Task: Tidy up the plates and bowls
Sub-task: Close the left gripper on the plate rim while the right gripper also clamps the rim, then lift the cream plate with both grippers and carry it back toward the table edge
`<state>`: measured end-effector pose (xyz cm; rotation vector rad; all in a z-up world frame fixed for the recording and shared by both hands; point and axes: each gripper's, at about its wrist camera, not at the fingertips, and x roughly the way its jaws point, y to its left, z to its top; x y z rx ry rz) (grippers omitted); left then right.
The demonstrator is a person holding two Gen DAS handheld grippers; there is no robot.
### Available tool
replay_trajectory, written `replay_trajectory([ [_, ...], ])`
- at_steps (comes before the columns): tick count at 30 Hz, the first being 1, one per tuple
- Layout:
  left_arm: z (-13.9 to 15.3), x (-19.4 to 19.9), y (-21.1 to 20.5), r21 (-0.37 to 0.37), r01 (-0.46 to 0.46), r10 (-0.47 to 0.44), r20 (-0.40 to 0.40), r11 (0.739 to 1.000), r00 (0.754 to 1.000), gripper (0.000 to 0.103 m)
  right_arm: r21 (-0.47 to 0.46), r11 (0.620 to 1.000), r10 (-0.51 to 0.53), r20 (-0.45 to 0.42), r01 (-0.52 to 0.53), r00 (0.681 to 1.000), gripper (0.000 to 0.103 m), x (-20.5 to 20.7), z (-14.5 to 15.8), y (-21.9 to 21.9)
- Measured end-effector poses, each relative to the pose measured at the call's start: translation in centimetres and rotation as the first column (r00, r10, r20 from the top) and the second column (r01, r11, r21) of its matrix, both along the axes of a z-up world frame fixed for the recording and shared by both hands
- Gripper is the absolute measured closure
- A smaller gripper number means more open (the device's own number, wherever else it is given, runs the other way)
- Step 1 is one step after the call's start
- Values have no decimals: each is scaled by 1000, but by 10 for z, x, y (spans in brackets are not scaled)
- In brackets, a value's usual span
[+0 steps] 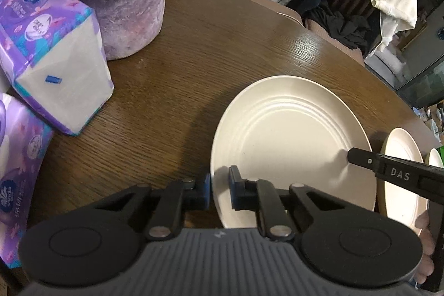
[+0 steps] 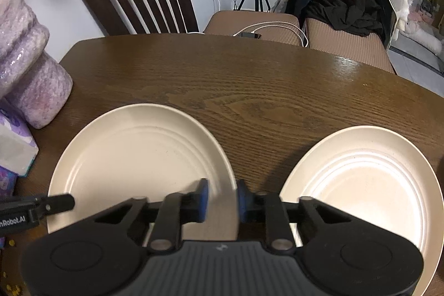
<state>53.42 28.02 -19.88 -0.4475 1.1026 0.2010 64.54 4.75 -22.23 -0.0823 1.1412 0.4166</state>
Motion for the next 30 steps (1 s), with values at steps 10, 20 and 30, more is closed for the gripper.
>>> replay_trajectory([
  [10,6,-2,-2,38,-8,8,1,999,1000,89,26,999,-31,33,30,999,92,-9,9,-3],
  [20,21,-9,-1,50,-9,7,29,999,1000,89,39,999,-40,56,38,998,92,-14,19,0],
  [30,46,-21,0,72,-15,11,59,997,998,89,60,997,-45,80,40,996,92,-24,39,-1],
])
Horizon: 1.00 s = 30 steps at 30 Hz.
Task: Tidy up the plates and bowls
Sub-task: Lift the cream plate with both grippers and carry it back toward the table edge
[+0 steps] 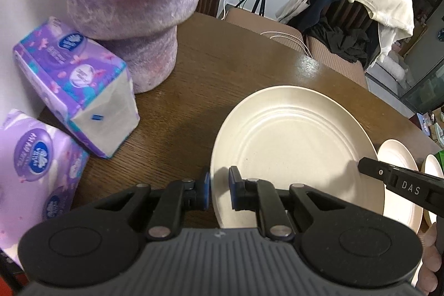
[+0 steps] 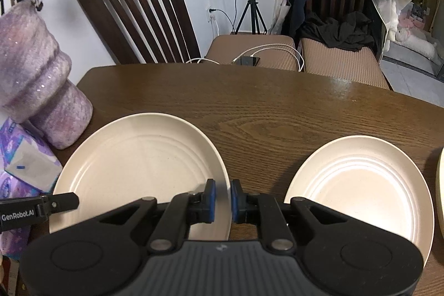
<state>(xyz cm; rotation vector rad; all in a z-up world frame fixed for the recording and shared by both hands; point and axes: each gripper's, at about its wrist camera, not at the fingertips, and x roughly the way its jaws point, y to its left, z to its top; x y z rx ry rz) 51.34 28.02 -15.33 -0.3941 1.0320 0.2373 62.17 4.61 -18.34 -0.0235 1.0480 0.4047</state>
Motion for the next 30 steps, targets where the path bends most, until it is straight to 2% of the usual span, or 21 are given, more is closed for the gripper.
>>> replay_trajectory([
  [20,63,-48,-7,64,-1,-3,69,998,998,90,59,998,5,46,-7,999,93,-43,56,-7],
  [30,87,-75,-24,95,-3,-5,90,996,996,90,79,997,16,65,-21,998,93,-67,77,-18],
])
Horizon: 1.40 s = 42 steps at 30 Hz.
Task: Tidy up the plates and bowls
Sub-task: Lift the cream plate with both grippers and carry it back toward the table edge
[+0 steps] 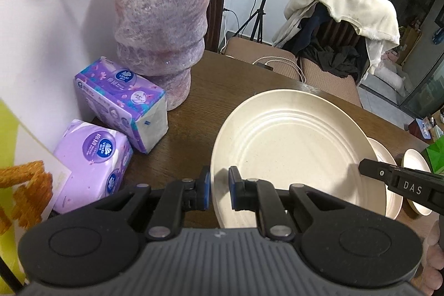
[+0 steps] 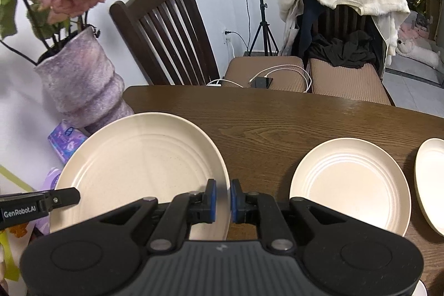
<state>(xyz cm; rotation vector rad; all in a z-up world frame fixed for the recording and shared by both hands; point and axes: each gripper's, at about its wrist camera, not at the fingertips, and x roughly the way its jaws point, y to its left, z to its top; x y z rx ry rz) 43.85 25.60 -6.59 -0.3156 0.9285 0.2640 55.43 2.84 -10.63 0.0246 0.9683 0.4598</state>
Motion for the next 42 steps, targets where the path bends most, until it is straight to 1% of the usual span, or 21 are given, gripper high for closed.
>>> replay_trajectory([
  [14,23,-43,-38,17,5,-6,26,1000,1000,90,12,1000,0,13,0,1000,93,-42,24,-34],
  [26,36,-83,-78,27,24,-25,43,999,999,90,21,1000,-13,23,13,1000,93,-88,38,-79],
  [42,45,-131,-137,40,81,-83,56,996,995,90,26,997,-70,32,69,997,93,-154,50,-143],
])
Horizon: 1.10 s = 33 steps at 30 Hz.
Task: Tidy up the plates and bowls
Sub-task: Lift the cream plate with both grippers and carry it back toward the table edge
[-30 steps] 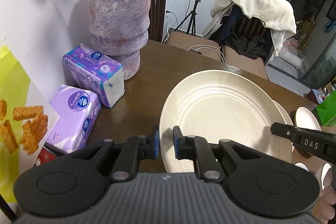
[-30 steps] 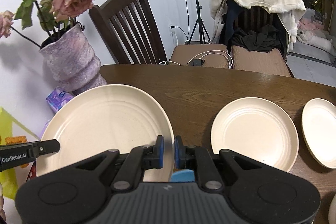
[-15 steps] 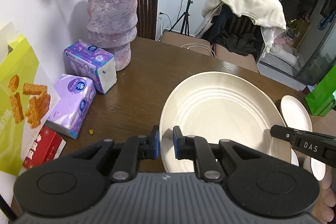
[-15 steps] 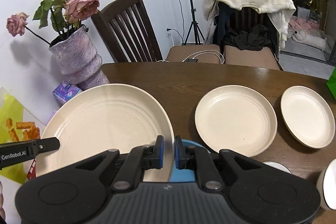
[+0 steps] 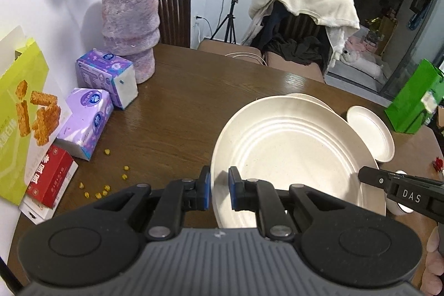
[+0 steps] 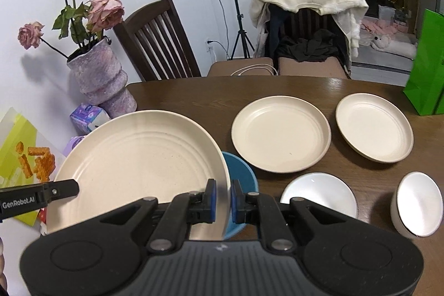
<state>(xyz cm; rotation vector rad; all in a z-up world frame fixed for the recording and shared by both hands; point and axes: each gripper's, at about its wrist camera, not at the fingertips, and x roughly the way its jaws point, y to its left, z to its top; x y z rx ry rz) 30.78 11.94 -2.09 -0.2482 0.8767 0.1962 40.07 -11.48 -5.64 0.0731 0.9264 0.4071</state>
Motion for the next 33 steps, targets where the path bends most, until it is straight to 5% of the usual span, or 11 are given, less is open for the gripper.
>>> replay_trajectory([
  [33,-30,-74,-120,-6,176,-176,-31,984,984,90,-19,987,-158,-19,158,987,93,-113,-20,-134],
])
